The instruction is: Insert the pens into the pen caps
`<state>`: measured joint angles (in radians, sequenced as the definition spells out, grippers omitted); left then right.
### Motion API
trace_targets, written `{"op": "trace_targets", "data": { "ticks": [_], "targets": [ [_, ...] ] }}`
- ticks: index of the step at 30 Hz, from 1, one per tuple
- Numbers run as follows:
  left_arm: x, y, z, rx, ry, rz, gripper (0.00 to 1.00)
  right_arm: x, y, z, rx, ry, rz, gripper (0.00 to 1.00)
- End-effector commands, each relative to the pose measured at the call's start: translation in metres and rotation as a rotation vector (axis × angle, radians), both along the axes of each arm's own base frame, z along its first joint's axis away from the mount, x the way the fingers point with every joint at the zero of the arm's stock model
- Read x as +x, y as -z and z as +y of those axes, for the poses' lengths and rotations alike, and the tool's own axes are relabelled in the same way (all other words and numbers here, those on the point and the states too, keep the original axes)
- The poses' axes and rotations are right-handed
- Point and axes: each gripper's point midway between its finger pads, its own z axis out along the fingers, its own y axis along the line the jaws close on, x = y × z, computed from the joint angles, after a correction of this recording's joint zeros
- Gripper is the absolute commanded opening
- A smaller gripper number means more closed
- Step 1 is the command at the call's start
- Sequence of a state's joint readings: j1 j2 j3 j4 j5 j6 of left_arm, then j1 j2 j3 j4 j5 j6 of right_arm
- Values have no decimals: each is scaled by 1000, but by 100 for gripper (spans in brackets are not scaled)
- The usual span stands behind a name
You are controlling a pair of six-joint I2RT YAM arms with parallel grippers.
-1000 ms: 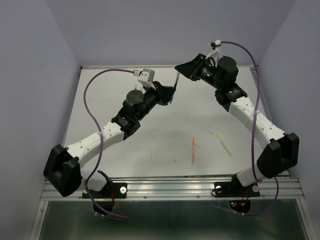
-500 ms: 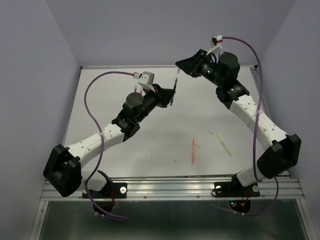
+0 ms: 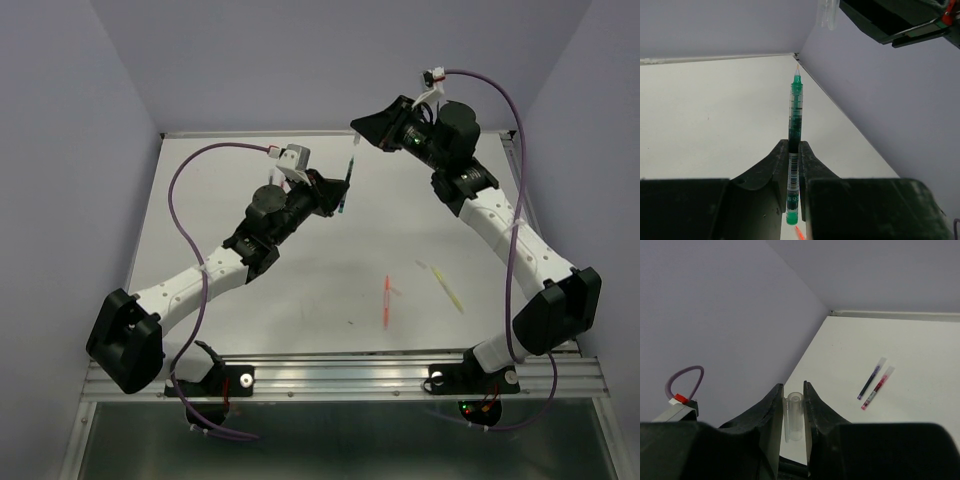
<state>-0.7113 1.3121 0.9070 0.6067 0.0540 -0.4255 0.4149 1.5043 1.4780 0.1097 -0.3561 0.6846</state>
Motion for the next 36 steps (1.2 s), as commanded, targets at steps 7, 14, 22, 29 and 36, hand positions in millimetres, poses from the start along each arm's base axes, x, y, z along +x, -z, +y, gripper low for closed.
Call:
{"op": "trace_targets", "data": {
  "ticks": [7, 14, 22, 29, 36],
  "targets": [
    [-12, -45, 7, -39, 9, -133, 0, 7, -7, 5, 0, -14, -15, 9],
    [-10, -49, 8, -36, -2, -145, 0, 4, -9, 4, 2, -19, -14, 10],
    [-7, -45, 5, -29, 0, -135, 0, 3, -13, 5, 13, -29, -16, 10],
    [-8, -44, 4, -29, 7, -133, 0, 4, -17, 8, 22, -40, -18, 10],
    [-8, -46, 5, -34, 1, -133, 0, 0, -12, 9, 9, -59, -15, 11]
  ]
}}
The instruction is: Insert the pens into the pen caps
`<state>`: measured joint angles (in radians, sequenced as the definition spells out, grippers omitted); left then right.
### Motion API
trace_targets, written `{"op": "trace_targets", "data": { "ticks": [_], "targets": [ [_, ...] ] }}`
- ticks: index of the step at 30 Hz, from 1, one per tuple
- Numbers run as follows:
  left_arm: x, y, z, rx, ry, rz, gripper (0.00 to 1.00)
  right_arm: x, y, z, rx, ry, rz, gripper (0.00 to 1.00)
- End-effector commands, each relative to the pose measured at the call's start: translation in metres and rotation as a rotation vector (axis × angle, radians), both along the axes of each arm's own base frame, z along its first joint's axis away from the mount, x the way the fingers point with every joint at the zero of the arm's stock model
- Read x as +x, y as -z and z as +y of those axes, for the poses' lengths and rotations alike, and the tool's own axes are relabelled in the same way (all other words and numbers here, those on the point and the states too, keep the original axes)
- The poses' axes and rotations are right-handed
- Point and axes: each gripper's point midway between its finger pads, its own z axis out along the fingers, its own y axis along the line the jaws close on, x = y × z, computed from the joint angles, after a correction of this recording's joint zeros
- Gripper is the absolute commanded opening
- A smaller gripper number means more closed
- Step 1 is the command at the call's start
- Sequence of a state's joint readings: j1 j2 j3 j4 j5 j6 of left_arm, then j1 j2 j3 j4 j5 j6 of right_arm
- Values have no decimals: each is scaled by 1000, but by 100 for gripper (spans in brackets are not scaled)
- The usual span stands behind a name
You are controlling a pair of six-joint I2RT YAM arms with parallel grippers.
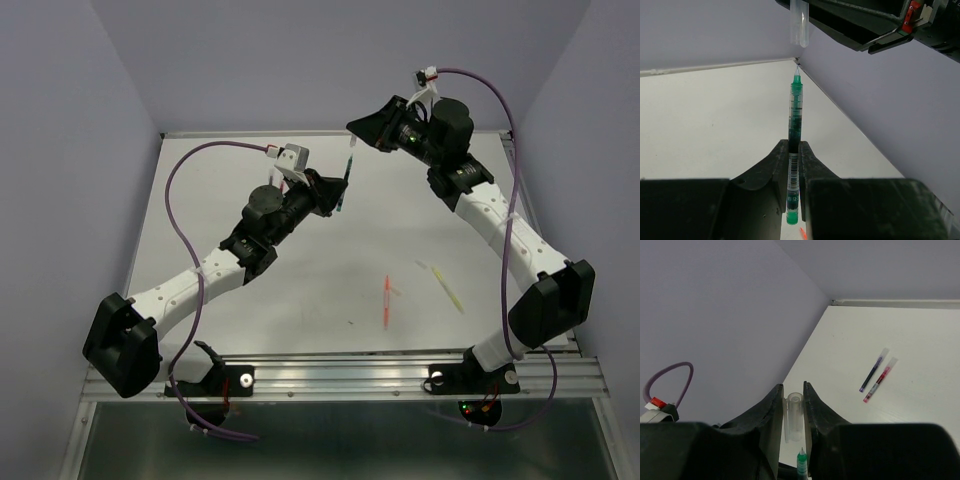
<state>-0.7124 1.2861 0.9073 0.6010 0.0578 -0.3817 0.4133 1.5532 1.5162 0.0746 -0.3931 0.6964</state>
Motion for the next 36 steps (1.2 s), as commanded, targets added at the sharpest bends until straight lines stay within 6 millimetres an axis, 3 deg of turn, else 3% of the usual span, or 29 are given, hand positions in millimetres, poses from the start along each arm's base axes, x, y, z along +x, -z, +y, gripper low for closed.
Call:
{"op": "trace_targets", "data": {
  "ticks": [1, 36],
  "targets": [
    [-5, -37, 1, -54, 6, -90, 0, -7, -23, 0, 21, -22, -62, 10],
    [-1, -45, 4, -66, -18, -98, 0, -25, 4, 5, -10, -104, -12, 9]
  ]
}}
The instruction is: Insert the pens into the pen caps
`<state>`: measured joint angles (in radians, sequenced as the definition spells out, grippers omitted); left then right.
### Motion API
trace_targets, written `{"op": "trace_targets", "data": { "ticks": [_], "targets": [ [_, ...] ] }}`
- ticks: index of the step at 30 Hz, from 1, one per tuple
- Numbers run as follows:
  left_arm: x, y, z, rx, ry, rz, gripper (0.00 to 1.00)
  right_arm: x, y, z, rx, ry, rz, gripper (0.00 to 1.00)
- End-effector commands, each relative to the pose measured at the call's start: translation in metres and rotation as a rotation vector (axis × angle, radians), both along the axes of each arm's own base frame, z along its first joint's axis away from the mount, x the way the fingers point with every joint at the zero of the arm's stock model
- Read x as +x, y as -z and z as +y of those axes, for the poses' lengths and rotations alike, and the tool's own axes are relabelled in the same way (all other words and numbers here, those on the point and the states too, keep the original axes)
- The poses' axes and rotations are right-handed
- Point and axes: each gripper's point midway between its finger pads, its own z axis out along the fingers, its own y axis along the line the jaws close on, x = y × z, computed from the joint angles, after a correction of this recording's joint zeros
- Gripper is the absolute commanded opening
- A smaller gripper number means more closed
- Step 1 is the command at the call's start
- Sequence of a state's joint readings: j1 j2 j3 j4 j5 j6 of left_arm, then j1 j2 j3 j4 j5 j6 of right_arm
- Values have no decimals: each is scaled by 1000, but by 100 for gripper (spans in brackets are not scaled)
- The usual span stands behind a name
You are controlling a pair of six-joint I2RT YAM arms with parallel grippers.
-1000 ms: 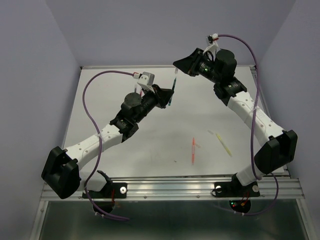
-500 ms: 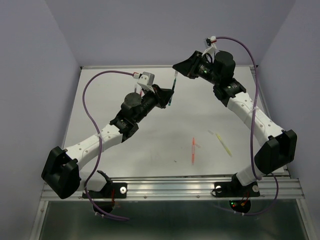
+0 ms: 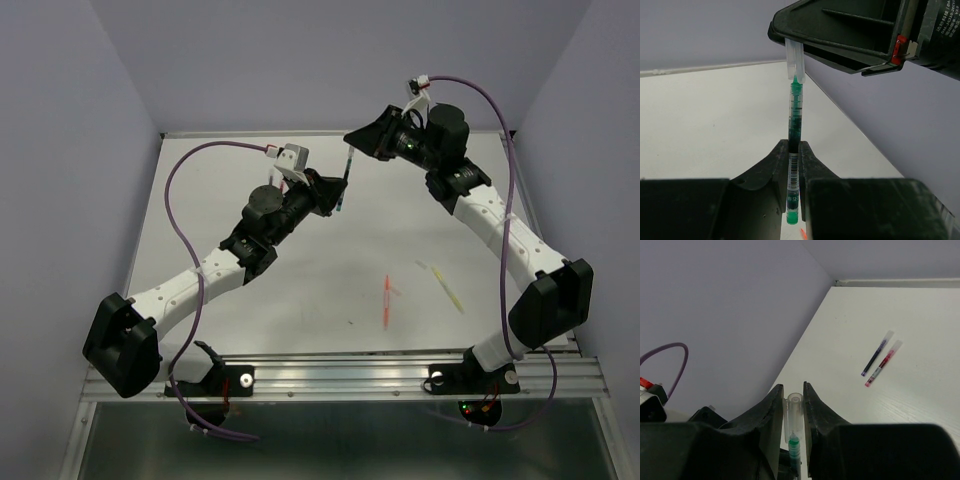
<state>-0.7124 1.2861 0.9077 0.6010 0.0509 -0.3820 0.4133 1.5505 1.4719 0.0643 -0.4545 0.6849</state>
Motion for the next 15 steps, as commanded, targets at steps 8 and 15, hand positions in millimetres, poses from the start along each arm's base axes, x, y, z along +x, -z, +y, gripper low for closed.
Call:
{"op": "trace_targets", "data": {
  "ticks": [8, 15],
  "targets": [
    [1, -52, 2, -69, -24, -110, 0, -20, -7, 0, 18, -59, -15, 9],
    [6, -60, 0, -111, -33, -104, 0, -20, 1, -1, 63, -34, 34, 7]
  ]
}}
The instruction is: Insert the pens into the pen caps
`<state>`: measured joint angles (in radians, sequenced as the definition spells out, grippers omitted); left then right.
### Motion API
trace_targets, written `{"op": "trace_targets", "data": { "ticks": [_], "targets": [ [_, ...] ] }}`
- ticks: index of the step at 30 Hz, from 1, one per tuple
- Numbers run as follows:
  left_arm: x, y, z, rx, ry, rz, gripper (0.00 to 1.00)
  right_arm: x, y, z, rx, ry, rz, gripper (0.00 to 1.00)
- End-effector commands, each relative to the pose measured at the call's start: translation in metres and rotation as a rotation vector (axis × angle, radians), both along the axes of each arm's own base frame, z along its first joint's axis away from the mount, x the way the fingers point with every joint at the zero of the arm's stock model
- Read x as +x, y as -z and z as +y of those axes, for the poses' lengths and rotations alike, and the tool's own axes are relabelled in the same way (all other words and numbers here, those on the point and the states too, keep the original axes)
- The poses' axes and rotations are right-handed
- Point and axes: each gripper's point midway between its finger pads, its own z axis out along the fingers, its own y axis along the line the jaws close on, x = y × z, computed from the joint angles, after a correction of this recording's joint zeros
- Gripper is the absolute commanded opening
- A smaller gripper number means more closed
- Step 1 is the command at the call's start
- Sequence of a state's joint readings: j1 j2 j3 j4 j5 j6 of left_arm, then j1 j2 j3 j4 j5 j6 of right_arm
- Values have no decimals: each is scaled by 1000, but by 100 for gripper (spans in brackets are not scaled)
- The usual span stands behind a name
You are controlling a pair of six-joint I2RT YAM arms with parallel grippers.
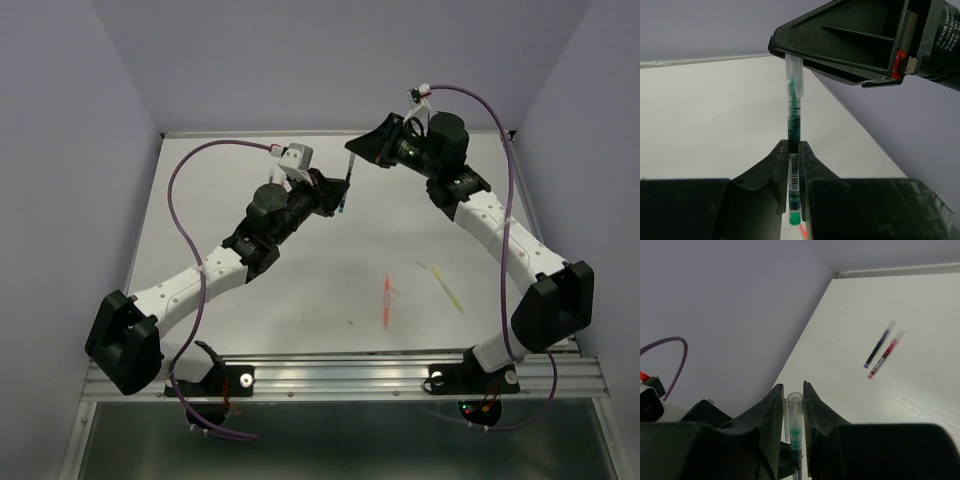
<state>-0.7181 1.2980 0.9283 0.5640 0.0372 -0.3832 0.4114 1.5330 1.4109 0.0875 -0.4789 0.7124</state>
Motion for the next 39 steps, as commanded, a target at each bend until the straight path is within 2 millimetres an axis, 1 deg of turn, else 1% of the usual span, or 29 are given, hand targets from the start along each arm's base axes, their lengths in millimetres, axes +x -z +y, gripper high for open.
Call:
{"op": "trace_targets", "data": {
  "ticks": [1, 2, 3, 7, 8, 9, 10, 11, 16, 17, 19, 20, 21, 22, 26, 29, 32, 35, 39],
  "targets": [
    [4, -64, 2, -133, -25, -129, 0, -12, -8, -2, 57, -5, 7, 7],
    [4, -65, 1, -142, -22, -130, 0, -12, -7, -3, 65, 4, 14, 7],
    [3, -66, 1, -153, -21, -131, 0, -13, -14, -5, 87, 11, 2, 7],
    [3, -73, 2, -182, -20, -148, 0, -15, -12, -3, 91, -1, 12, 6],
    [7, -74, 7, -189, -53, -149, 0, -16, -11, -3, 88, -5, 13, 6],
    [6, -75, 7, -187, -56, -156, 0, -17, -11, -3, 90, -5, 16, 5],
    [6, -79, 8, -192, -60, -166, 0, -17, -11, -3, 89, -8, 16, 1],
    [7, -80, 9, -192, -67, -172, 0, -18, -10, -3, 87, -13, 17, 1],
    [12, -102, 19, -180, -121, -250, 0, -23, 2, 4, 70, -68, 49, 1],
    [13, -110, 21, -169, -134, -282, 0, -26, 7, 6, 64, -95, 61, 1],
    [14, -118, 21, -146, -142, -319, 0, -27, 13, 9, 55, -122, 74, 1],
    [18, -125, 23, -137, -161, -340, 0, -28, 19, 11, 45, -137, 89, 1],
    [19, -125, 22, -121, -164, -344, 0, -28, 19, 11, 27, -141, 76, 1],
    [20, -132, 23, -120, -172, -357, 0, -27, 23, 11, 15, -139, 86, 1],
    [22, -138, 25, -103, -183, -377, 0, -28, 31, 8, -24, -136, 80, 1],
    [24, -140, 27, -102, -195, -374, 0, -32, 32, 15, -34, -153, 78, 1],
    [24, -141, 27, -106, -195, -375, 0, -30, 37, 17, -35, -156, 92, 1],
    [25, -143, 31, -116, -212, -370, 0, -35, 38, 25, -32, -177, 101, 1],
    [21, -147, 32, -132, -204, -373, 0, -35, 37, 24, -32, -169, 98, 1]
  ]
}}
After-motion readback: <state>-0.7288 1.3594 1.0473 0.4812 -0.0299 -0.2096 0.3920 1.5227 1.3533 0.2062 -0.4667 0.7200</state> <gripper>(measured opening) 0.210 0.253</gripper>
